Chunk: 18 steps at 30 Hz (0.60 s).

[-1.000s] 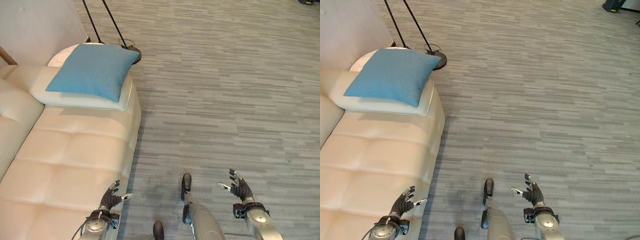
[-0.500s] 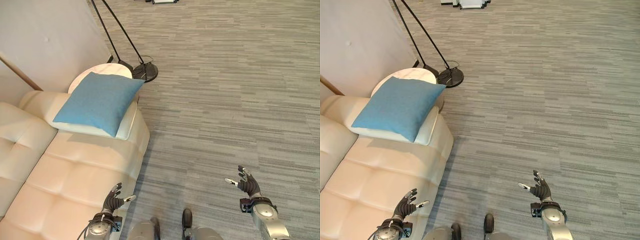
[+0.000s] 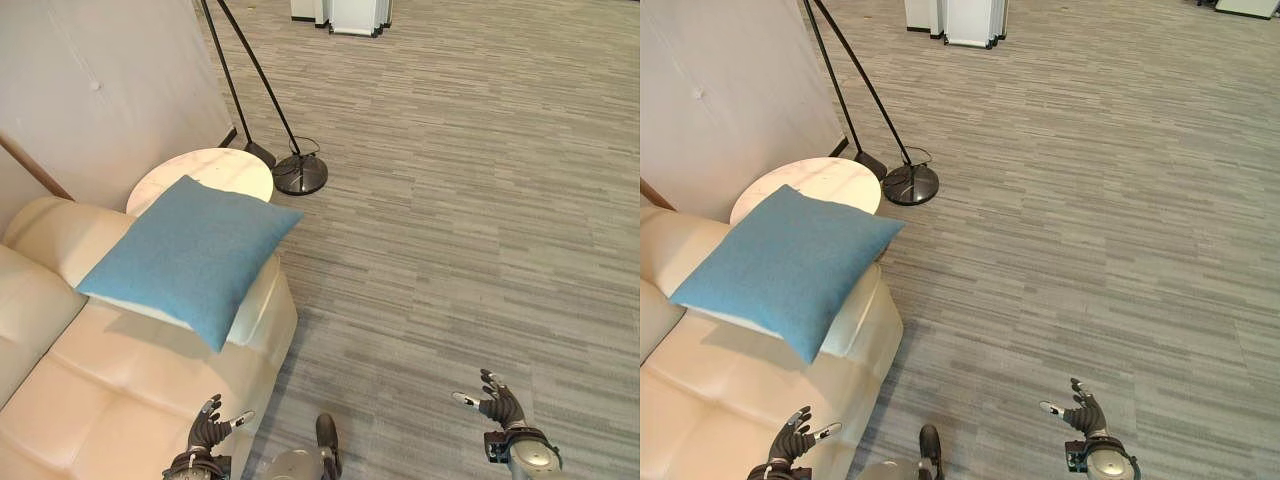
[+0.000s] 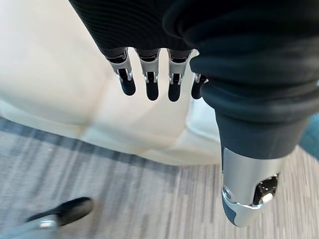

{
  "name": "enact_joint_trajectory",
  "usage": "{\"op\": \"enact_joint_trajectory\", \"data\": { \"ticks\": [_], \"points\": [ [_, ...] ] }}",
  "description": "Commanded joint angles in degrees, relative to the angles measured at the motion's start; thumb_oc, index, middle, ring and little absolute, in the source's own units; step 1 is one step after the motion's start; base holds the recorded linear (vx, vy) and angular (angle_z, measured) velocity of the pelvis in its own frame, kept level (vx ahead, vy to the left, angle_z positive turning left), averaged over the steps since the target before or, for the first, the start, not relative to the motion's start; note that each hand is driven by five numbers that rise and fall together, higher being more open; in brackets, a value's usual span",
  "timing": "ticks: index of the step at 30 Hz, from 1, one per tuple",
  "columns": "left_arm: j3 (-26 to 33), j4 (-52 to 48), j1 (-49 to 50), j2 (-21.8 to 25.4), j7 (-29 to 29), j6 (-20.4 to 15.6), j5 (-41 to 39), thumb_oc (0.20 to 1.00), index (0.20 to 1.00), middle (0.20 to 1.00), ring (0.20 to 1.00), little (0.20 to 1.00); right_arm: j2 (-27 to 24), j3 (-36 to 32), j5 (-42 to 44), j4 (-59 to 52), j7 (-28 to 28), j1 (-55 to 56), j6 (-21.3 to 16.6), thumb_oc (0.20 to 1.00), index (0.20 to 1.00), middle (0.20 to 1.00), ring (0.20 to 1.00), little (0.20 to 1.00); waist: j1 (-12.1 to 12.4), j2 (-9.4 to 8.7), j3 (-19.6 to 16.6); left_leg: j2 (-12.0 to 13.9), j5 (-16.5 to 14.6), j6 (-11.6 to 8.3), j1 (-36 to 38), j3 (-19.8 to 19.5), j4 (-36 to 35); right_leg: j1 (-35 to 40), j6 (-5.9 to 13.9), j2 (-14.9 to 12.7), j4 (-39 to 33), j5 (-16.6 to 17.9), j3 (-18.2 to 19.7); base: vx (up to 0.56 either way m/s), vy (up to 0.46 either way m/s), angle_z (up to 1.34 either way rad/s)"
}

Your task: Pick up all the scattered cushions and arrange them neatly on the sofa.

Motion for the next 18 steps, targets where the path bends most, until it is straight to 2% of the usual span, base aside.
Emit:
{"op": "enact_joint_trajectory", "data": {
  "ticks": [1,2,3,4,5,6,7,8,9,10,11,12,14,15,16,17,18],
  "points": [
    [1.79,-2.28,0.52,1.71,1.29,-2.55,-3.01,1.0,1.0,1.0,1.0,1.0,0.4,-0.72,-0.56,-1.66,0.65,-2.68,-2.0,1.0,1.0,1.0,1.0,1.0,1.54,2.11,3.86,2.66,-6.87,-6.0,0.84,-3.68,4.85,0.08,1.53,-0.37,-14.53,15.52,2.48,0.3,0.043,0.57],
    [1.8,-2.28,0.52,1.68,1.29,-2.56,-3.02,1.0,1.0,1.0,1.0,1.0,0.37,-0.71,-0.55,-1.66,0.65,-2.69,-2.01,1.0,1.0,1.0,1.0,1.0,1.43,2.22,3.77,2.77,-6.78,-6.04,0.73,-3.8,4.81,0.08,1.46,-0.26,-14.73,15.68,2.32,0.4,-0.013,0.63],
    [2.23,-2.03,0.56,0.9,1.42,-2.72,-5.2,1.0,1.0,1.0,1.0,1.0,0.28,-0.75,0.15,-1.85,0.89,-2.7,-1.86,1.0,1.0,1.0,1.0,1.0,0.16,2.68,4.85,2.12,-7.52,-6.37,3.67,-7.08,4.03,-3.21,1.09,2.38,-18.82,12.59,3.73,0.24,-0.029,0.96],
    [2.24,-2.02,0.54,0.89,1.42,-2.72,-5.2,1.0,1.0,1.0,1.0,1.0,0.27,-0.75,0.15,-1.85,0.89,-2.73,-1.86,1.0,1.0,1.0,1.0,1.0,0.12,2.79,4.78,2.23,-7.43,-6.4,3.56,-7.13,3.99,-3.19,1.05,2.5,-19.1,12.81,3.64,0.36,-0.045,0.99],
    [2.23,-1.49,0.41,0.68,1.5,-3.04,-5.54,1.0,1.0,1.0,1.0,1.0,0.09,-0.64,0.45,-1.65,0.79,-2.85,-1.99,1.0,1.0,1.0,1.0,1.0,-0.37,3.03,5.48,1.71,-8.0,-6.63,4.97,-8.86,3.52,-5.09,0.9,4.0,-21.74,12.18,4.31,0.37,-0.076,1.22],
    [1.7,-0.88,-0.03,0.51,1.28,-2.97,-5.11,1.0,1.0,1.0,1.0,1.0,-0.22,-0.76,0.52,-1.65,0.78,-2.48,-1.79,1.0,1.0,1.0,1.0,1.0,-1.79,2.58,6.17,0.06,-9.26,-7.15,8.0,-13.16,2.8,-7.55,1.68,6.94,-30.5,12.89,7.56,0.37,-0.076,0.82],
    [1.71,-0.88,-0.04,0.52,1.28,-2.97,-5.11,1.0,1.0,1.0,1.0,1.0,-0.22,-0.76,0.52,-1.65,0.78,-2.49,-1.79,1.0,1.0,1.0,1.0,1.0,-1.84,2.6,6.11,0.08,-9.15,-7.16,7.91,-13.2,2.76,-7.53,1.68,6.95,-30.75,13.09,7.51,0.52,-0.13,1.31],
    [1.38,-0.73,-0.47,0.35,0.92,-3.22,-4.58,1.0,1.0,1.0,1.0,1.0,-0.69,-1.24,0.92,-0.68,0.6,-1.84,-1.64,1.0,1.0,1.0,1.0,1.0,-2.8,1.75,6.27,-2.16,-10.15,-7.73,9.97,-18.05,2.6,-8.98,3.14,9.25,-39.05,15.65,11.79,0.28,-0.071,1.3],
    [1.37,-0.73,-0.46,0.32,0.92,-3.22,-4.58,1.0,1.0,1.0,1.0,1.0,-0.73,-1.24,0.93,-0.66,0.61,-1.83,-1.66,1.0,1.0,1.0,1.0,1.0,-3.02,1.97,6.41,-1.98,-10.28,-7.74,10.24,-18.32,2.58,-8.55,3.11,9.33,-39.32,15.65,11.49,0.57,-0.173,1.95],
    [1.1,-0.71,-0.74,0.41,0.93,-3.39,-4.01,1.0,1.0,1.0,1.0,1.0,-1.17,-1.76,0.88,-0.41,0.44,-1.66,-1.63,1.0,1.0,1.0,1.0,1.0,-3.6,1.88,6.44,-2.72,-11.07,-8.66,12.09,-21.78,3.28,-10.04,3.82,9.0,-42.52,17.84,12.18,0.31,-0.101,1.44],
    [1.09,-0.73,-0.73,0.38,0.93,-3.38,-4.0,1.0,1.0,1.0,1.0,1.0,-1.2,-1.77,0.88,-0.41,0.45,-1.65,-1.64,1.0,1.0,1.0,1.0,1.0,-3.85,2.03,6.56,-2.58,-11.16,-8.68,12.26,-22.05,3.3,-9.76,3.79,9.01,-42.6,17.78,11.87,0.46,-0.209,1.27],
    [0.19,-0.15,-1.09,0.67,0.84,-3.65,-3.31,1.0,1.0,1.0,1.0,1.0,-1.19,-2.29,1.91,-0.12,0.77,-0.99,-2.27,1.0,1.0,1.0,1.0,1.0,-4.26,1.82,6.09,-3.09,-11.89,-9.28,13.09,-24.6,4.43,-8.27,3.57,8.35,-44.18,17.99,13.04,0.24,-0.137,1.46],
    [0.22,0.23,-1.07,0.45,0.5,-3.58,-3.16,1.0,1.0,1.0,1.0,1.0,-0.92,-3.1,2.54,-0.27,1.19,-0.24,-2.38,1.0,1.0,1.0,1.0,1.0,-4.55,1.83,5.32,-2.76,-11.81,-10.21,12.98,-26.25,6.92,-6.89,2.51,7.2,-43.71,19.47,13.36,0.3,-0.207,1.78],
    [0.23,1.37,-1.63,0.61,0.6,-3.7,-3.4,1.0,1.0,1.0,1.0,1.0,-0.9,-3.51,3.25,0.4,1.0,-0.45,-3.02,1.0,1.0,1.0,1.0,1.0,-4.98,1.79,5.1,-2.3,-10.14,-11.67,11.78,-26.13,9.28,-6.2,2.29,6.59,-43.64,19.89,12.88,0.24,-0.229,1.83],
    [0.27,1.54,-1.88,0.62,0.53,-3.68,-3.82,1.0,1.0,1.0,1.0,1.0,-0.93,-3.82,3.47,0.45,0.96,-1.01,-2.93,1.0,1.0,1.0,1.0,1.0,-5.29,1.88,4.88,-0.99,-9.45,-12.85,10.03,-23.85,11.86,-4.84,2.08,5.41,-43.78,19.6,11.38,0.23,-0.226,1.75],
    [0.21,1.22,-1.7,0.68,0.49,-3.8,-4.22,1.0,1.0,1.0,1.0,1.0,-1.34,-3.91,3.74,0.36,0.93,-1.22,-3.07,1.0,1.0,1.0,1.0,1.0,-5.58,2.15,4.85,0.85,-9.0,-13.62,8.36,-20.92,15.35,-3.57,1.52,4.9,-43.56,18.64,10.29,0.25,-0.234,1.84],
    [0.37,0.7,-1.73,0.98,0.42,-3.87,-4.56,1.0,1.0,1.0,1.0,1.0,-1.97,-3.99,4.39,0.21,0.7,-1.7,-3.23,1.0,1.0,1.0,1.0,1.0,-5.83,1.95,4.81,3.48,-7.26,-14.46,5.18,-15.66,20.42,-1.65,0.25,4.37,-43.62,16.88,9.21,0.19,-0.17,1.08]
  ]
}}
